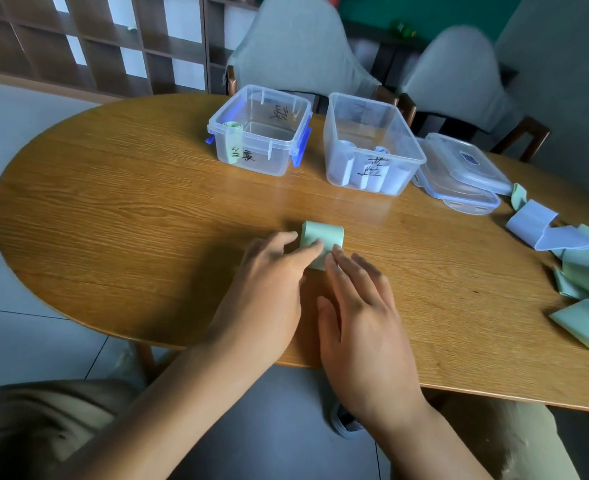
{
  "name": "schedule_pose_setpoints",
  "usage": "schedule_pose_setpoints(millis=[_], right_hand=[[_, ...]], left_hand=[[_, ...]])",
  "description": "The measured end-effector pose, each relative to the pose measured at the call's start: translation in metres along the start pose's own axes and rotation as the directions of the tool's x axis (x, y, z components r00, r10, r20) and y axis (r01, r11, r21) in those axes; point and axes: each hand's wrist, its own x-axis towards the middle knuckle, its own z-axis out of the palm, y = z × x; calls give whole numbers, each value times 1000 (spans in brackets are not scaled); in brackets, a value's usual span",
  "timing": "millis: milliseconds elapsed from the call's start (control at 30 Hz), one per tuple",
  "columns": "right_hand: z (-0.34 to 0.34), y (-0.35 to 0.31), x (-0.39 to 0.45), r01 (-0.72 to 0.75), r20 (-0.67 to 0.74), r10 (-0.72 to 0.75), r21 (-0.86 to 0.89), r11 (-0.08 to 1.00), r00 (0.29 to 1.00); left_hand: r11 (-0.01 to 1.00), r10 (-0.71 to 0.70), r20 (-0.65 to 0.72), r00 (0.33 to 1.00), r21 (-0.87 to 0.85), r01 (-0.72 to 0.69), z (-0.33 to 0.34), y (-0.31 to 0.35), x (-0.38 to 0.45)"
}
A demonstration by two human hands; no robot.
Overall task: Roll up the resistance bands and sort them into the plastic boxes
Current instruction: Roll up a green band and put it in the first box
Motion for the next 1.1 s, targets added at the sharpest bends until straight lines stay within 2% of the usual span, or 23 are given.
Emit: schedule_pose_setpoints(millis=[167, 333, 433, 533, 733, 800, 900, 1100], right_hand=[[1, 5, 17, -44, 23, 42, 96, 994, 999], [-5, 0, 25, -201, 92, 186, 203, 958, 978], [-8, -4, 29, -214, 91, 196, 270, 939, 976], [-12, -6, 32, -261, 155, 220, 333, 906, 963], [-12, -5, 33, -417, 281, 309, 566, 711, 909], [-14, -3, 31, -416, 287, 302, 593, 690, 909], [-16, -2, 28, -360, 246, 266, 538, 762, 932], [-17, -3, 29, -209, 212, 157, 246, 946, 964]], left_hand=[[957, -157, 1, 988, -245, 153, -3, 10, 6], [849, -287, 58, 956, -446, 282, -4, 17, 11], [799, -341, 99, 935, -493, 344, -5, 23, 9], [770, -363, 123, 924, -519, 372, -4, 28, 5], [726, -380, 139, 914, -568, 388, 1, 32, -3], [721, -382, 142, 913, -572, 390, 0, 34, -5], [740, -380, 145, 913, -545, 395, -1, 34, -7], [852, -333, 117, 936, -388, 352, -1, 24, -2]])
